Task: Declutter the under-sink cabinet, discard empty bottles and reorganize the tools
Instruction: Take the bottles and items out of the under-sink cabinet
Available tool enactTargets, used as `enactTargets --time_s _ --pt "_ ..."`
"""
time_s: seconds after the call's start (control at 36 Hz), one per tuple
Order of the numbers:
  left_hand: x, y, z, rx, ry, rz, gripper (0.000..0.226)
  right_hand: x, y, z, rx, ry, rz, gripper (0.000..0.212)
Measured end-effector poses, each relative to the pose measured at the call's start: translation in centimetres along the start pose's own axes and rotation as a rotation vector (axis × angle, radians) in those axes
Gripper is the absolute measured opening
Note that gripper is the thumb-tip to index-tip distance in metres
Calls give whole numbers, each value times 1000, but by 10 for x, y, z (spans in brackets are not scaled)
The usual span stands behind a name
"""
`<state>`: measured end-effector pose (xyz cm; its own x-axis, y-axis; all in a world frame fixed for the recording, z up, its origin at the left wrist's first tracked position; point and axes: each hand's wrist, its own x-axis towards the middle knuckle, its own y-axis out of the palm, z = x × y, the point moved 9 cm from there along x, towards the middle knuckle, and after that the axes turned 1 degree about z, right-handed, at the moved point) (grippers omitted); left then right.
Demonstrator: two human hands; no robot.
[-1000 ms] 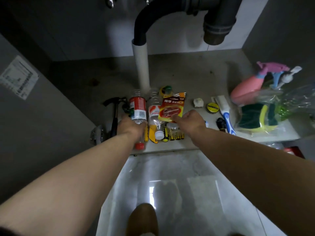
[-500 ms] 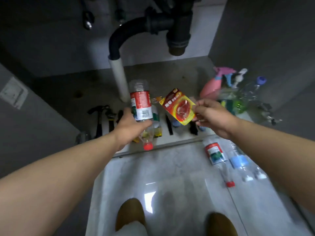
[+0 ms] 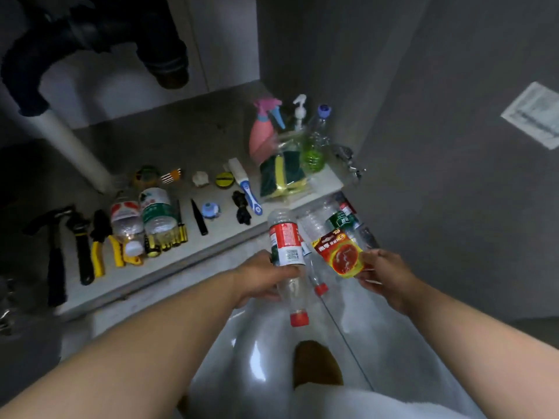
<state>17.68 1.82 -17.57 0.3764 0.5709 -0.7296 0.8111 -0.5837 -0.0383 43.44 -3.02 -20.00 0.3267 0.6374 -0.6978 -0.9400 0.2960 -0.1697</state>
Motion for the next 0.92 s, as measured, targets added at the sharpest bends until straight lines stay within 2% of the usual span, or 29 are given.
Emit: enactTargets --time_s 0.14,0.31,0.47,0.72,0.78,0.92 --pt "48 40 11 -111 -44 -58 45 12 -10 -28 103 39 47 11" --pt "92 58 9 -226 -43 -171 50 36 -17 -43 228 97 28 19" --pt "124 52 14 -255 -74 -295 56 56 -10 -45 218 102 5 19" --pt "125 20 21 31 23 -512 63 61 17 -42 145 96 -24 26" --pt "122 17 26 69 37 -492 70 59 23 -41 149 83 -25 27" --pt "120 23 41 -22 18 -344 87 56 30 -40 173 71 -44 25"
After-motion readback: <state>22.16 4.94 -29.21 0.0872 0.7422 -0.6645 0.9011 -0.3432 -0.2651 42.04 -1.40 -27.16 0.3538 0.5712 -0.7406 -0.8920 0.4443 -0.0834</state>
